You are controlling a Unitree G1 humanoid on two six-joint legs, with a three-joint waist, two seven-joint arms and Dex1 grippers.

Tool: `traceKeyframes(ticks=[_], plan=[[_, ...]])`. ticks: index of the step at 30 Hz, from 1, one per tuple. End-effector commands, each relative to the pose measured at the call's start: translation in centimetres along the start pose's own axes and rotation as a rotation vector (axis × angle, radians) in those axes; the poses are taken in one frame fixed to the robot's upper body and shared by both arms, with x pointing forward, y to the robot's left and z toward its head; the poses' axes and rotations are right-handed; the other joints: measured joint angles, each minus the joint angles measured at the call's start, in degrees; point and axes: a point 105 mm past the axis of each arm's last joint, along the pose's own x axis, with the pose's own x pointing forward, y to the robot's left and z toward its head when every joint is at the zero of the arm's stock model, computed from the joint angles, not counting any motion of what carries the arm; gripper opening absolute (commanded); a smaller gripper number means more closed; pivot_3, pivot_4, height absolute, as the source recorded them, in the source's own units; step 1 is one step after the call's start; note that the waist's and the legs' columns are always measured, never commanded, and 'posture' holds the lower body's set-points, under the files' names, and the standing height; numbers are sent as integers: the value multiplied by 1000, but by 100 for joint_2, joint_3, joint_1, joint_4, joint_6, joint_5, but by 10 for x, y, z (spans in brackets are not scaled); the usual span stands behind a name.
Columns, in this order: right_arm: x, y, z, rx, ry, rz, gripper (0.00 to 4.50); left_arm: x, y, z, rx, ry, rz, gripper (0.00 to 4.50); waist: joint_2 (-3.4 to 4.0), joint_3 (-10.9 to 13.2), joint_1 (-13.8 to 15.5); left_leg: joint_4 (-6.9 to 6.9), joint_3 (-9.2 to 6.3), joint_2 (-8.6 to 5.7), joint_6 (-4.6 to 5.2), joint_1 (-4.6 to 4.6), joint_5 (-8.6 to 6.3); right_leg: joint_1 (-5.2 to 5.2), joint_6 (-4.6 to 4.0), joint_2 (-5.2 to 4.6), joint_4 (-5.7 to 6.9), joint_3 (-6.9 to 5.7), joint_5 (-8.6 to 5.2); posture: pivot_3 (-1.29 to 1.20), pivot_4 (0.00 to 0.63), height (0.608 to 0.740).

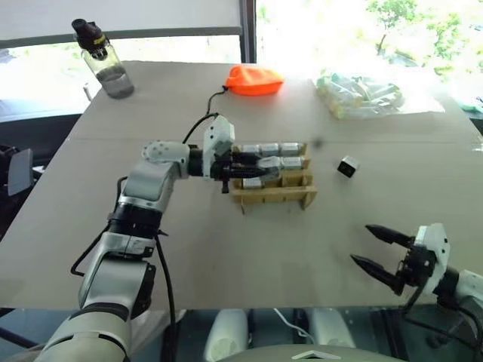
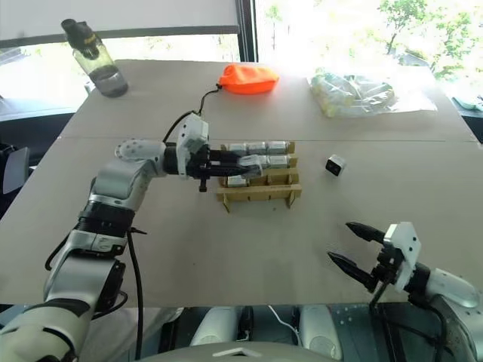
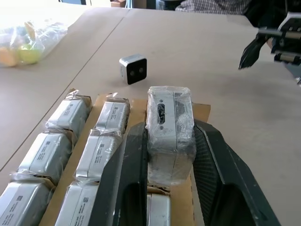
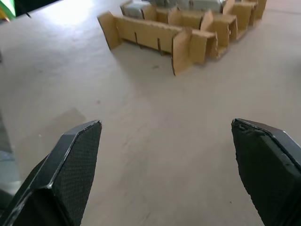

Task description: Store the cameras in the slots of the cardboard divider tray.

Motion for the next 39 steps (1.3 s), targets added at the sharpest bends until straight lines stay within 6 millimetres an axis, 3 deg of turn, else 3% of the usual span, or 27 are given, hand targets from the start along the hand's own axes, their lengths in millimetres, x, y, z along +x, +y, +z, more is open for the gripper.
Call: traceKeyframes(ticks=[1, 18, 39], plan=[[-7, -3, 16, -57, -72, -6, 4369, 3, 4, 10, 55, -21, 4, 757, 0, 0, 18, 0, -8, 1, -1, -3, 0, 0, -1, 2, 0, -2, 0, 0, 150, 740], [-15, -9, 23, -140, -90, 1, 4369, 24, 7, 0, 91, 13, -32, 757, -1, 0, 33, 2, -8, -3, -17, -10, 10, 0, 0, -7, -5, -5, 0, 0, 150, 740], [-17, -10, 29, -162, -99, -32, 4369, 22, 6, -15, 85, 89, -54, 757, 0, 0, 31, 2, -6, -3, -18, -10, 10, 0, 0, -10, -4, -5, 0, 0, 150, 740]])
